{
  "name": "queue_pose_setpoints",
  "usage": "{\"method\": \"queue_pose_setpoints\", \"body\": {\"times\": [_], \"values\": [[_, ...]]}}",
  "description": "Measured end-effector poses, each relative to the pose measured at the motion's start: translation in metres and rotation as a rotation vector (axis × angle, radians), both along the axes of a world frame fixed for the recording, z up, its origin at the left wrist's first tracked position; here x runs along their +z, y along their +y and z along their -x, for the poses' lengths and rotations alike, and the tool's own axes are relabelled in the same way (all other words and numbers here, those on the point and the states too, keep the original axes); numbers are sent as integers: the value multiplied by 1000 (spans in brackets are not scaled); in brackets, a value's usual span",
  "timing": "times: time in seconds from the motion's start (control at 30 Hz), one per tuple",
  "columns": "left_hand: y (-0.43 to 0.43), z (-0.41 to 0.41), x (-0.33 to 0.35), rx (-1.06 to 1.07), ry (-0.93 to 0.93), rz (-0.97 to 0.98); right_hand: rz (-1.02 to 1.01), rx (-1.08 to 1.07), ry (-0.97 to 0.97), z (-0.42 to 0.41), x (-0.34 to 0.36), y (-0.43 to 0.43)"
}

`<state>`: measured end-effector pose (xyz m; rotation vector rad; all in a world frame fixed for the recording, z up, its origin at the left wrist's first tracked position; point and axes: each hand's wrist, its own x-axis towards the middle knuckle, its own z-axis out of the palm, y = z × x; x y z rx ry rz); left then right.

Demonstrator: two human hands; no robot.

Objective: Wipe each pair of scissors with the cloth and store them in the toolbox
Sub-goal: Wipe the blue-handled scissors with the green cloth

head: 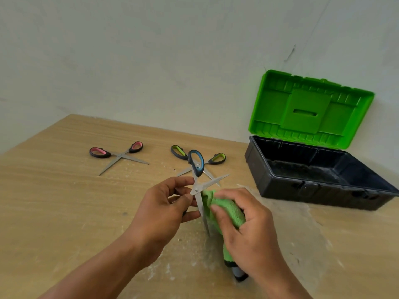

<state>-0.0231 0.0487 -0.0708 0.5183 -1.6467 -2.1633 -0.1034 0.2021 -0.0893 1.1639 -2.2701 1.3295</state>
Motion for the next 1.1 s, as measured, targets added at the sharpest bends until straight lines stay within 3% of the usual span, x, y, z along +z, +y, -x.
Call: {"method": "queue_pose_setpoints", "body": {"times": [0.43, 0.67, 0.87, 1.1], "values": [[20, -4, -10, -37, -6, 188, 48, -51, 215, -2, -4, -4], [24, -5, -7, -44, 18, 184, 72, -190, 220, 10, -3, 0], [24, -5, -9, -38, 25, 188, 57, -117, 238, -1, -4, -6], [26, -6, -3, -71, 52, 226, 92, -198, 173, 7, -1, -5]]}}
